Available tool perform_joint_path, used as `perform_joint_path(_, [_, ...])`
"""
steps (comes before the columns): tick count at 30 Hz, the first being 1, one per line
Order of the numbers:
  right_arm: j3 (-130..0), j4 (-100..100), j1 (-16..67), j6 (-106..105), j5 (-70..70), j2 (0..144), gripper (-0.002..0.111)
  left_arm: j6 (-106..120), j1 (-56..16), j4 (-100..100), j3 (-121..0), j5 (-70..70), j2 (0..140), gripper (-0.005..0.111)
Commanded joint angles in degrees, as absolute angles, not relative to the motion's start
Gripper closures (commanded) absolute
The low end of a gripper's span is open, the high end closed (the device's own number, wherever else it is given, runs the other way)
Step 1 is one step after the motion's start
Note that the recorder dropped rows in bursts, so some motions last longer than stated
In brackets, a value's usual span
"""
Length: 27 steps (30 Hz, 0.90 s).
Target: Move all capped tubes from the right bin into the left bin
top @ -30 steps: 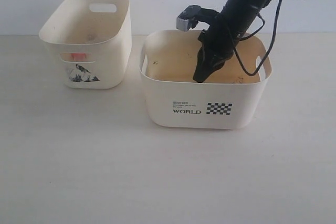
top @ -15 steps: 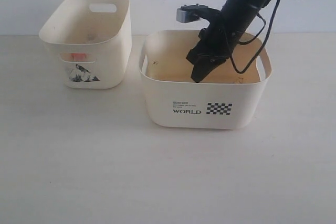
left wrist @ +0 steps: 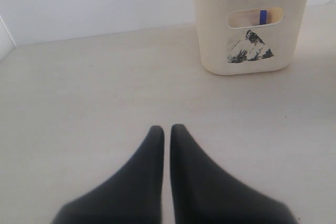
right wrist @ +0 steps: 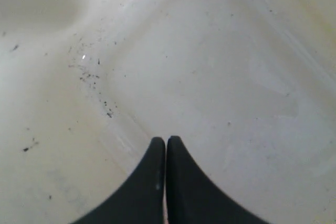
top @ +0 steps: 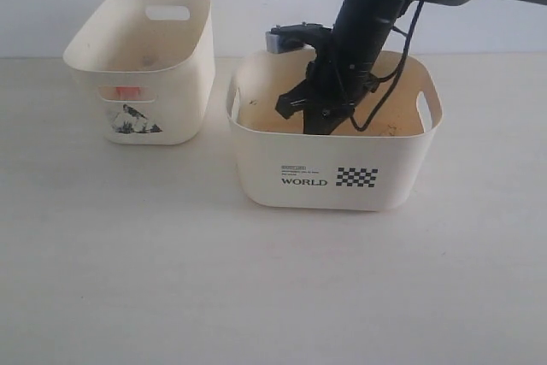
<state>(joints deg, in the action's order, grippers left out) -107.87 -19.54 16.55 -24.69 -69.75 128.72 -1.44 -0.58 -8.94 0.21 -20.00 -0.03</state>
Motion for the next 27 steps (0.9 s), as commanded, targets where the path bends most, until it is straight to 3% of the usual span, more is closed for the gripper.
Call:
perform_joint_path(1, [-107.99, -18.19, 16.51, -17.6, -69.96, 128.65, 0.109, -1.98, -0.56, -8.58, 0.0, -19.64, 0.0, 0.102])
perform_joint_path(27, [-105.98, -12.47, 16.59, -16.5, -69.96, 128.65, 0.109, -1.98, -0.56, -8.58, 0.0, -19.64, 0.0, 0.102])
